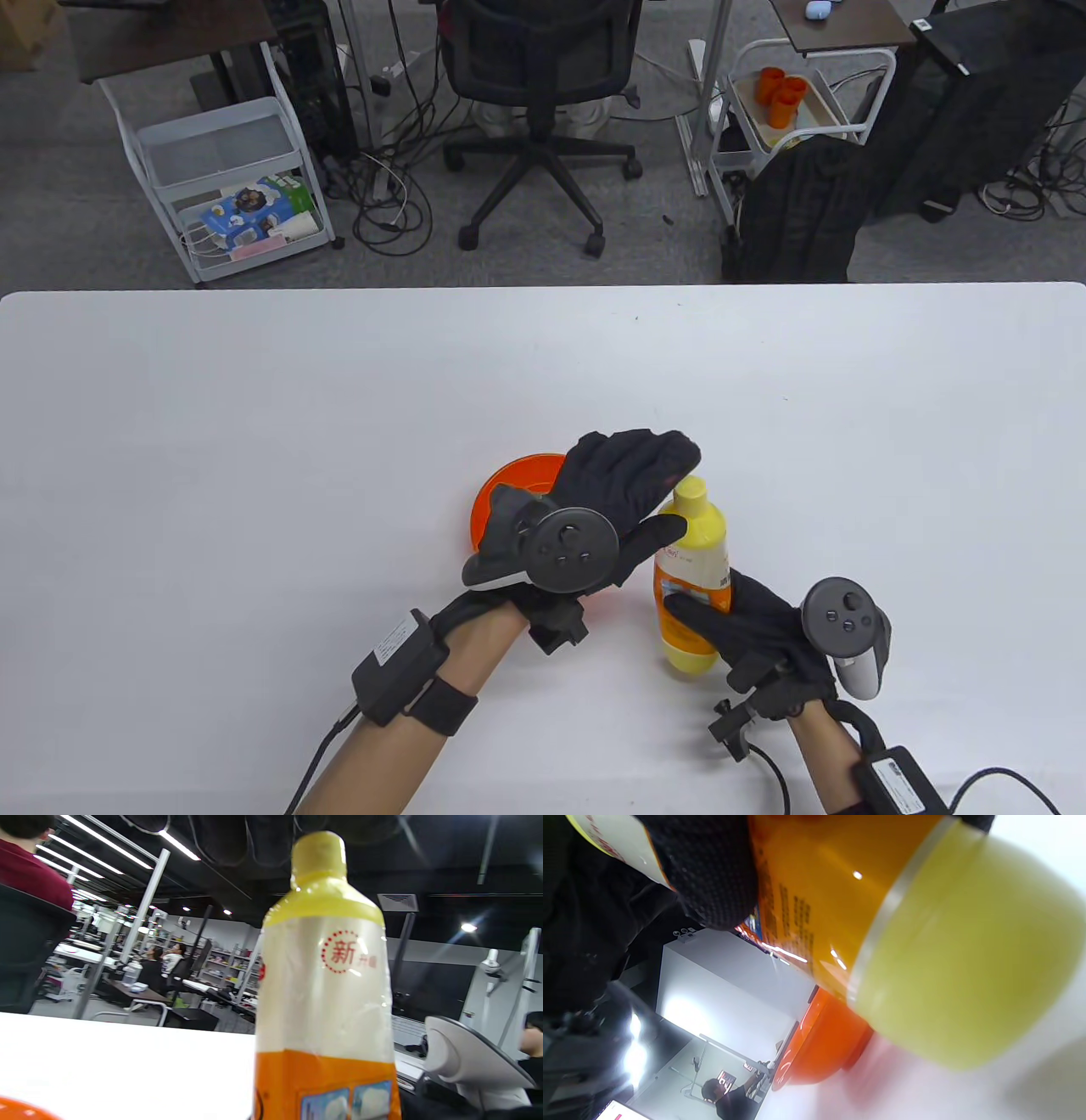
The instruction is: Squeeze dish soap on sponge and spread
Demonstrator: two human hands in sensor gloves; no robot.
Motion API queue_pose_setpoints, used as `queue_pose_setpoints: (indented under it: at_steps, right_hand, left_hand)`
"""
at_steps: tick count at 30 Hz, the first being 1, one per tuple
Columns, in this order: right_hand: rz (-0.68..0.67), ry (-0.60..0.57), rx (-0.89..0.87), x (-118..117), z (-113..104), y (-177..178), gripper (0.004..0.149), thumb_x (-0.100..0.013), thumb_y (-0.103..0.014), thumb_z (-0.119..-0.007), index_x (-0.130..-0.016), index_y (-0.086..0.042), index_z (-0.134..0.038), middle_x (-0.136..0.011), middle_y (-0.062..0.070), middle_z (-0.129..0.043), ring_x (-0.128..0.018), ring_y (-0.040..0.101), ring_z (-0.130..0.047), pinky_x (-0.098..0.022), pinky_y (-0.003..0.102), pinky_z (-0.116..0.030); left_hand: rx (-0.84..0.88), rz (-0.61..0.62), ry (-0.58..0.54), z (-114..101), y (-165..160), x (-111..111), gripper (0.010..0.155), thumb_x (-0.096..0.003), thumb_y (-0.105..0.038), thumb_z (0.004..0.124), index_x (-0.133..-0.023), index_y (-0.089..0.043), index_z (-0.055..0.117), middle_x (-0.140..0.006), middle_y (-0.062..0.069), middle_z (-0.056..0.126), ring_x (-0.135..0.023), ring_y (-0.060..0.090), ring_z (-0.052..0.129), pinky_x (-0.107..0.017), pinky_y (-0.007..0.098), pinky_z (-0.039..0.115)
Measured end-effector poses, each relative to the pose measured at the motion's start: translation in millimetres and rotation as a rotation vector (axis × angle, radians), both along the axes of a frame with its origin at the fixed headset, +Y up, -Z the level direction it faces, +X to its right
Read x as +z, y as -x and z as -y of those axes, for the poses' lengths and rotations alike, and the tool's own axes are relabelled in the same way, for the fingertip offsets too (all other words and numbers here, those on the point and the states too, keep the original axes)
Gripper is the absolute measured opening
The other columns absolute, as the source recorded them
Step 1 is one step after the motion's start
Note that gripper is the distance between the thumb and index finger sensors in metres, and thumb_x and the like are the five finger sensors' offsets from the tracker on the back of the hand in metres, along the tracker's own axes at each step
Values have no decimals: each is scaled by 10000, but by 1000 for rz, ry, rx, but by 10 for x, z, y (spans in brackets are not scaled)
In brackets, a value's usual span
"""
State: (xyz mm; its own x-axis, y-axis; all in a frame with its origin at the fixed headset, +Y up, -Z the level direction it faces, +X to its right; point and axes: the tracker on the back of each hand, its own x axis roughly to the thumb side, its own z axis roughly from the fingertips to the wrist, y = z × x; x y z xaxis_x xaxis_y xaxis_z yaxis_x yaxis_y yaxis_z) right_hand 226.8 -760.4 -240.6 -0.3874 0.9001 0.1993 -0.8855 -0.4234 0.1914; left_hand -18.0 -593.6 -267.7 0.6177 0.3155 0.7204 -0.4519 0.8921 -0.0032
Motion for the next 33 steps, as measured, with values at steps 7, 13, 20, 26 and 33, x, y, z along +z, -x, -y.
queue_pose_setpoints:
  at_steps: [7,13,20,26,33]
  right_hand:
    - [-78,60,-17,-30,14,63,517,-547,-460,-864,-971,-176,-778,-950,98,-918,-803,358,-972,-611,535,-829]
    - [-140,106,-24,-63,30,96,515,-541,-449,-875,-955,-155,-796,-929,108,-932,-782,359,-987,-600,528,-846]
    - [-194,145,-69,-60,43,145,514,-539,-448,-878,-948,-147,-802,-917,112,-939,-767,357,-996,-592,520,-856]
    - [-226,144,-55,-38,6,200,507,-532,-436,-891,-939,-143,-814,-912,113,-943,-765,364,-993,-592,525,-850]
    - [-240,79,8,18,-72,272,517,-531,-449,-890,-946,-154,-805,-919,103,-938,-771,353,-991,-596,516,-849]
  left_hand:
    - [-71,-1,-69,49,31,-42,556,-563,-349,629,-1113,-317,556,-1153,-37,772,-1083,254,751,-858,620,528]
    - [-168,-20,-167,87,15,-28,559,-544,-293,587,-1102,-250,587,-1095,19,826,-1012,285,797,-852,585,566]
    - [-170,-30,-227,120,14,-24,566,-523,-271,564,-1085,-223,614,-1038,33,869,-940,282,849,-833,555,623]
    - [-17,-75,-166,51,130,-98,515,-515,-282,580,-1009,-230,717,-890,-16,970,-833,240,934,-811,539,678]
    - [119,-23,244,74,266,-424,480,-568,-371,710,-1028,-235,733,-844,-41,1004,-807,241,954,-773,552,684]
